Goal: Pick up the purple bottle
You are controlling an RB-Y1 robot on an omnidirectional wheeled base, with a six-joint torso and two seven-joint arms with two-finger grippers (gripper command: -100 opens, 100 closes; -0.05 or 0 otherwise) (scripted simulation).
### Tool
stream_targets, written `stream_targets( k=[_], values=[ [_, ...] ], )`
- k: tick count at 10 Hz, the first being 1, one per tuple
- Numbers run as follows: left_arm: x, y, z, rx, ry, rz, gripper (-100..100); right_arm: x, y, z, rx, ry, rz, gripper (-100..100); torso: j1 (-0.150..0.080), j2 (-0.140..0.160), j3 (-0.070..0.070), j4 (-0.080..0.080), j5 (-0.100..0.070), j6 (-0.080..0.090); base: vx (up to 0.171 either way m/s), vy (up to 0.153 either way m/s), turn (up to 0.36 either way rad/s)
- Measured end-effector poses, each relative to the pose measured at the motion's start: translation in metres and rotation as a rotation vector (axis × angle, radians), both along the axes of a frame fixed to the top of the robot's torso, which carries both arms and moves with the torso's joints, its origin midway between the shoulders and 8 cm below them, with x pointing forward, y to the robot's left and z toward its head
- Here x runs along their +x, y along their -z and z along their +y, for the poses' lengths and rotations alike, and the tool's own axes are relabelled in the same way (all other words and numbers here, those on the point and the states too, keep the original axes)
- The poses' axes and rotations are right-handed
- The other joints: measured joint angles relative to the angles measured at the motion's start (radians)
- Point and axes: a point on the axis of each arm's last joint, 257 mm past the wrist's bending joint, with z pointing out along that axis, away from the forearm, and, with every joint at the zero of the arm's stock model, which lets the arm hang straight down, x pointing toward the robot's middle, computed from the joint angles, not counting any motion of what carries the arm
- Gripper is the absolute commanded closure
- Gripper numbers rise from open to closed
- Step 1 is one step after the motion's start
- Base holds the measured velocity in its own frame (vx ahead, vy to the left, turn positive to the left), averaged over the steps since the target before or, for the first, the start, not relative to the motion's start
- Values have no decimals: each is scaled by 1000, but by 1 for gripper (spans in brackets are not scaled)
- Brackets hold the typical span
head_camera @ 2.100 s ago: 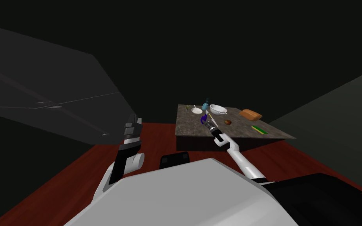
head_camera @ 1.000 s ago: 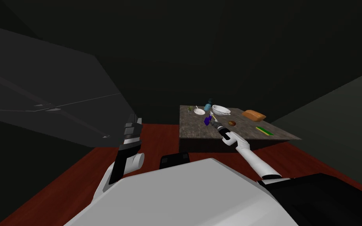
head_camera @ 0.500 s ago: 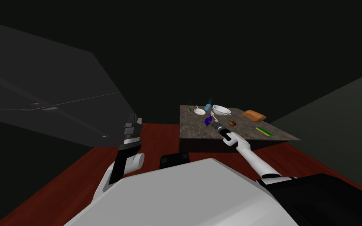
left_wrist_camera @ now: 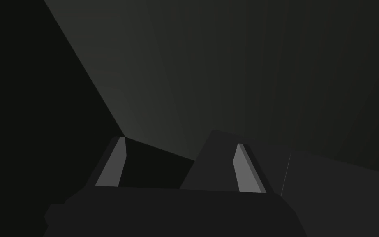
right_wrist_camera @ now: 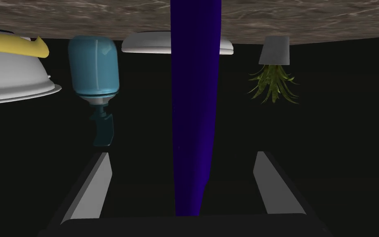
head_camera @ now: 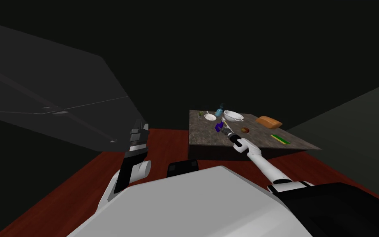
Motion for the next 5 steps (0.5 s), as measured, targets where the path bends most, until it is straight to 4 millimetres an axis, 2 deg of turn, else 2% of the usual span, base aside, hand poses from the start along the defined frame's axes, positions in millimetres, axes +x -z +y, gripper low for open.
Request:
stream_targets(
  k=[5],
  values=[
    [0,0,0,0,0,0,0,2,15,-11,26,-14,25,-100,0,0,0,0,0,0,-17,23,42]
  ],
)
